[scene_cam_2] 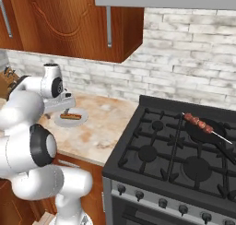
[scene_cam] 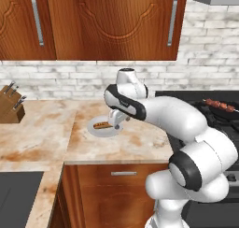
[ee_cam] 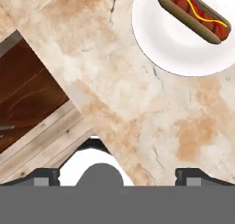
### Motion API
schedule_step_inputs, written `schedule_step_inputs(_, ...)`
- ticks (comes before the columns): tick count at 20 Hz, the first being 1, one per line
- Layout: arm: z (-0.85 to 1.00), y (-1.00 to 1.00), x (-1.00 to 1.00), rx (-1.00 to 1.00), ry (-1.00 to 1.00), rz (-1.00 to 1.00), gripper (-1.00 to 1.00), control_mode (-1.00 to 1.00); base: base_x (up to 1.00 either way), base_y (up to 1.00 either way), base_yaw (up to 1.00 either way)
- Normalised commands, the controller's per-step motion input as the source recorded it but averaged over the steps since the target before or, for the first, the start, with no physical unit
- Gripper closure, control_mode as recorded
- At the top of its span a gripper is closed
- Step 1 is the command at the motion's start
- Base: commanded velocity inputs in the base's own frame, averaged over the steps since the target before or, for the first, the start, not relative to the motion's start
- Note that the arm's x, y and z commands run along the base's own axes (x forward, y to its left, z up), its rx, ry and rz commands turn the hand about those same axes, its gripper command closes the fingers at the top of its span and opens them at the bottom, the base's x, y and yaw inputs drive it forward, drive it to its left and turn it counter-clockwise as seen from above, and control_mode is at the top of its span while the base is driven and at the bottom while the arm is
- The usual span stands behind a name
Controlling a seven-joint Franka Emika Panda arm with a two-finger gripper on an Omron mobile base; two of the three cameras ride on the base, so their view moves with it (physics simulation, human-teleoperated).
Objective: Place the cold items (banana and apple) from the fridge in one tupperware on the dining counter. Place the warm items (kebab skewer and hot dog) in the stove area in another tupperware.
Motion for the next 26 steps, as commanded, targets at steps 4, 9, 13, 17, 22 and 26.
schedule_step_inputs(4, -0.52, 0.33, 0.58, -0.07, 0.00, 0.07, -1.00, -1.00, 0.00, 0.00, 0.00)
schedule_step_inputs(9, -0.32, 0.25, 0.47, -0.02, 0.00, 0.03, -1.00, -1.00, 0.00, 0.00, 0.00)
schedule_step_inputs(13, -0.35, 0.20, 0.40, -0.01, 0.00, 0.03, -1.00, -1.00, 0.00, 0.00, 0.00)
schedule_step_inputs(17, -0.38, 0.06, 0.39, 0.00, 0.00, 0.08, -1.00, -1.00, 0.00, 0.00, 0.00)
schedule_step_inputs(22, -0.23, 0.00, 0.39, 0.00, -0.05, 0.11, -1.00, -1.00, 0.00, 0.00, 0.00)
schedule_step_inputs(26, -0.20, 0.02, 0.40, 0.00, -0.07, 0.08, -1.00, -1.00, 0.00, 0.00, 0.00)
